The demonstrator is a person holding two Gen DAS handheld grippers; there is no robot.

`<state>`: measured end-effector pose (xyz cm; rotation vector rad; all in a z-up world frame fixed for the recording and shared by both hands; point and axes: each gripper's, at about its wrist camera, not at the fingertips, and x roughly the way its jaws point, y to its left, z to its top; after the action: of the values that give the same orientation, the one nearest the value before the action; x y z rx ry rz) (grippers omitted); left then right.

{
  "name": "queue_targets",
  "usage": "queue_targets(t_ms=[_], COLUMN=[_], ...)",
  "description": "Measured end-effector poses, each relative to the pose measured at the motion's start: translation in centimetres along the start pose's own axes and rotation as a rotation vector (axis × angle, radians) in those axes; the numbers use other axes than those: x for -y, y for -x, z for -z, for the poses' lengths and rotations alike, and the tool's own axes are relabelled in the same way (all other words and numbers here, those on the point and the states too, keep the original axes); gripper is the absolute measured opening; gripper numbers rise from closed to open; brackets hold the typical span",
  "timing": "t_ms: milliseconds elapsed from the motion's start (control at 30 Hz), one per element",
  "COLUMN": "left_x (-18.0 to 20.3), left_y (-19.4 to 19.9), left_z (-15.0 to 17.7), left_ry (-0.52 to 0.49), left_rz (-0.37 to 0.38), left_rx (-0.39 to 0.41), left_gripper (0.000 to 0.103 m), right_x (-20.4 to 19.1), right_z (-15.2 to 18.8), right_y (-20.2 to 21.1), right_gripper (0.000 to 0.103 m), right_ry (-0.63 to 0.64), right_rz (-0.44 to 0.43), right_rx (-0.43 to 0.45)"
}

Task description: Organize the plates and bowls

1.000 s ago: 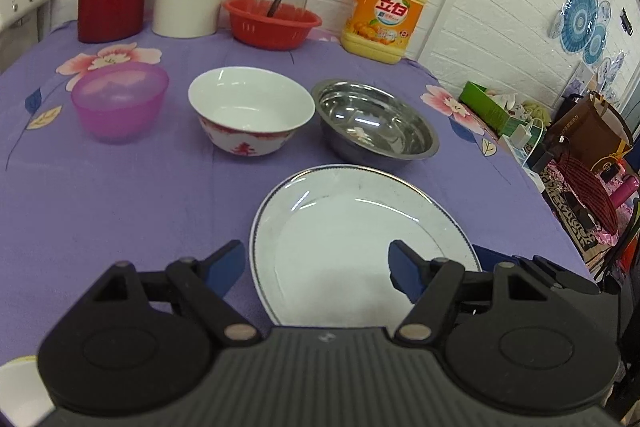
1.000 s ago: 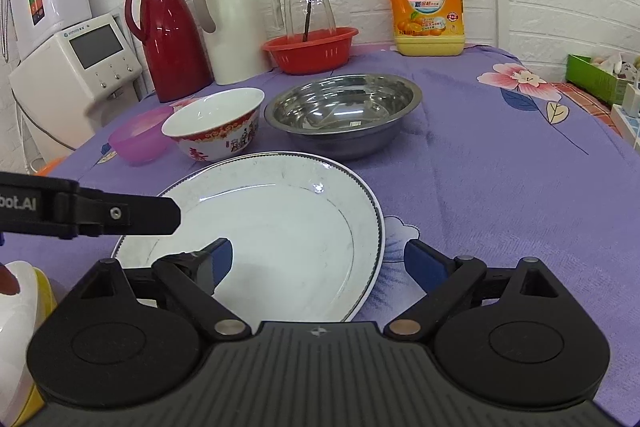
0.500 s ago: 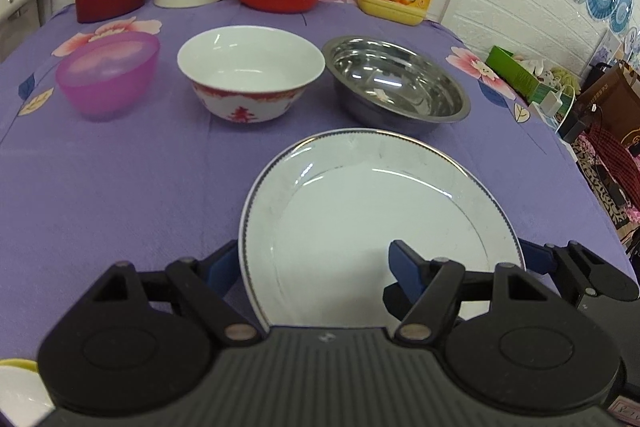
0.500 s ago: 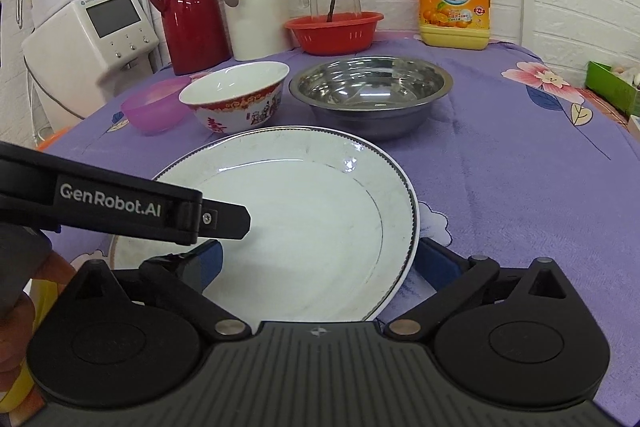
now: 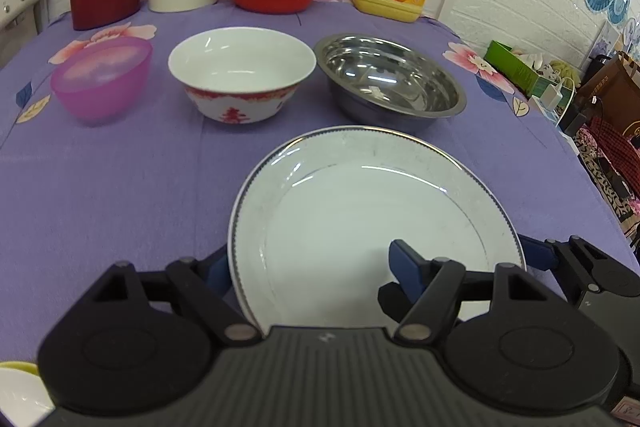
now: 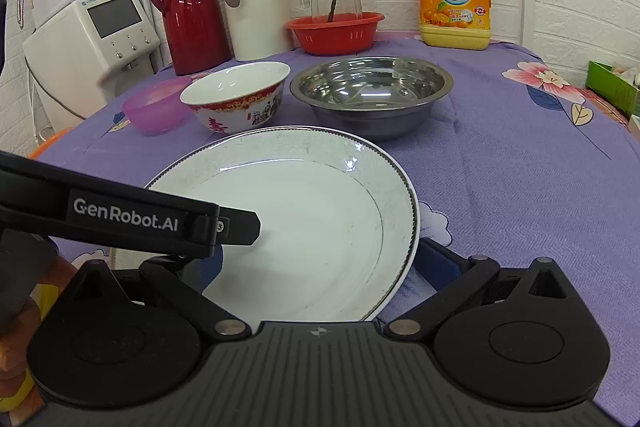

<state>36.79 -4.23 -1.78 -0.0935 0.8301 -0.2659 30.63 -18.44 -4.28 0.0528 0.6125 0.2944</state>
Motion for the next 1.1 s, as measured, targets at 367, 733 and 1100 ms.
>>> queue_targets(t_ms=[367, 733, 1100], left_x=[1.3, 1.7, -2.9], left_y=[-0.1, 3.9, 12.2], left_z=[0.4, 1.8, 6.1], left_ry=[-0.063, -0.061, 0.013], left_rz=[-0.062, -0.006, -0.018], left_rx=[0.012, 0.07, 0.188], left_gripper=[0.066, 0.064, 0.064], right_x=[-0.9, -2.2, -8.3], right_z=[0.1, 1.2, 1.8], right_y=[-0.1, 4.3, 8.2], right_gripper=[0.103, 0.103, 0.103], right_ry=[0.043, 0.024, 0.103], right_rz=[-0.001, 0.058, -0.004], right_rx=[-0.007, 0.054, 0.117])
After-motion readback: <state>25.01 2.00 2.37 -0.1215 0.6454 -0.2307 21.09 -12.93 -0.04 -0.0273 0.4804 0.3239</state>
